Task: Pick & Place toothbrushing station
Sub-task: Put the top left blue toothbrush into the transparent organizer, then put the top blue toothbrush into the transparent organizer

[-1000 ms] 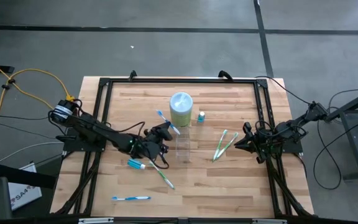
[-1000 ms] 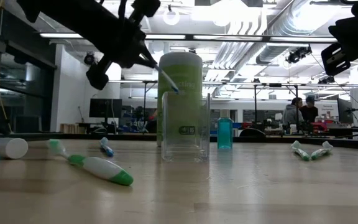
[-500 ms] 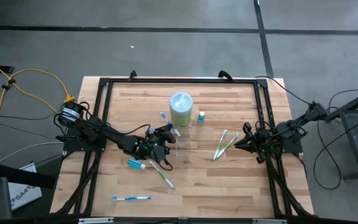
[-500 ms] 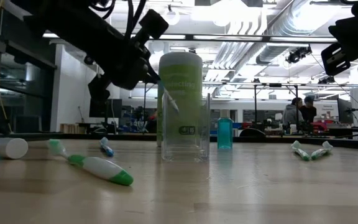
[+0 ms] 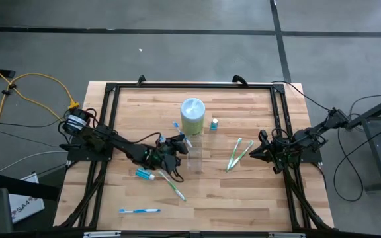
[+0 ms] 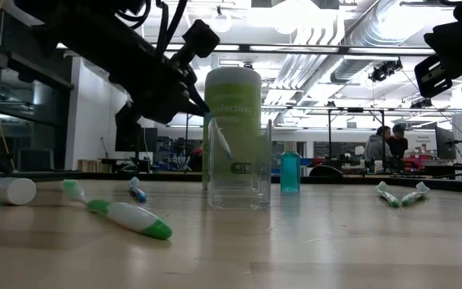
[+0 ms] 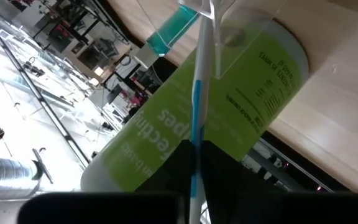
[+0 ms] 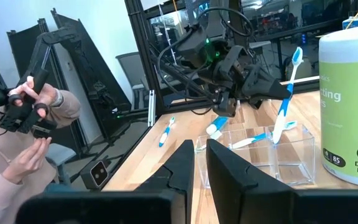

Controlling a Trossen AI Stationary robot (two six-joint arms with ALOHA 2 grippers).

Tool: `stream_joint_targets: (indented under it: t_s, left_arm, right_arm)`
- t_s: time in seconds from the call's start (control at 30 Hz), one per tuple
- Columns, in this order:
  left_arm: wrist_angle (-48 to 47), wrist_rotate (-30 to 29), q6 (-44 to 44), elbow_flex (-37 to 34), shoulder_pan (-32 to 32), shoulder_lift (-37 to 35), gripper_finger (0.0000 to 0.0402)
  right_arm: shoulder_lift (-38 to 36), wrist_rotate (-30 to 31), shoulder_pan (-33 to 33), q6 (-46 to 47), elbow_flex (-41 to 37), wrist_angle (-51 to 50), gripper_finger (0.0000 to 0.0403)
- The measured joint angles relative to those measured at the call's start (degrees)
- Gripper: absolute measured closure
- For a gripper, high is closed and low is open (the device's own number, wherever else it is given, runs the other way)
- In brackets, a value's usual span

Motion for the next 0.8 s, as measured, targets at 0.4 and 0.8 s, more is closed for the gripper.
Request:
stream_joint_targets:
  t_s: [0.4, 0.8]
  left_arm:
    - [0.0, 2.3, -0.6, 0.0, 0.5, 0.0, 0.0352]
    - [0.1, 2.4, -0.6, 0.2, 0.1, 0.0, 0.0350]
  right_arm:
    - [0.0, 0.0, 0.0, 0.0, 0.0, 0.0, 0.0366]
    - [0.0, 0.0, 0.0, 0.0, 0.0, 0.0, 0.0366]
